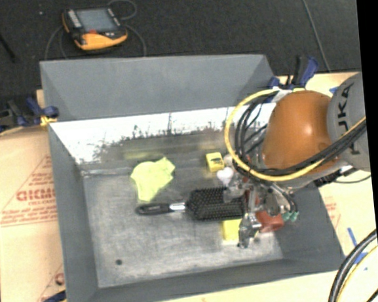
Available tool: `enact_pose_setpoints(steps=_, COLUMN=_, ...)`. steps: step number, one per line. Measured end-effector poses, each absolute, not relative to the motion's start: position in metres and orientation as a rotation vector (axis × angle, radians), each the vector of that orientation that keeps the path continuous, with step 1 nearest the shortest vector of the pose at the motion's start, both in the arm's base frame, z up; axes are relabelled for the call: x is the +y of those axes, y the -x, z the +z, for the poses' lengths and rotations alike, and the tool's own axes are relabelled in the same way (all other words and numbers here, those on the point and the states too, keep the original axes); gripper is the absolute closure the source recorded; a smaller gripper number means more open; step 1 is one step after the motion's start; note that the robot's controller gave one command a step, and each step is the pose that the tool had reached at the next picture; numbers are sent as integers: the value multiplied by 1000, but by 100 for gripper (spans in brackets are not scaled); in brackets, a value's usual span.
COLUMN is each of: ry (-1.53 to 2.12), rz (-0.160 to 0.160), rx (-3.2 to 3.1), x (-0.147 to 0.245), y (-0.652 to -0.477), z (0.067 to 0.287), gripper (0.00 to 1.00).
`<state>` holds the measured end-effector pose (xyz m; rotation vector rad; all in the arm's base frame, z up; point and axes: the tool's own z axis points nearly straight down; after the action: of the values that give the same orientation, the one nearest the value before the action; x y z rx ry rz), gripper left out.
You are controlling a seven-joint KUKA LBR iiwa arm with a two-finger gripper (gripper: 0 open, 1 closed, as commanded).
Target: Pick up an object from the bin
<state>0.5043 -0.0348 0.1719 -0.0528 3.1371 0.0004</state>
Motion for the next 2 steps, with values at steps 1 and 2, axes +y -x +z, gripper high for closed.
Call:
enact_pose_setpoints(steps=1, ry=53, rz=0, rx=3138, x=-36, y=-505, z=170, gripper=100)
enact_pose_setpoints(steps=2, ry=53, rz=0, rx=3138, x=-36, y=-505, z=170, gripper=100)
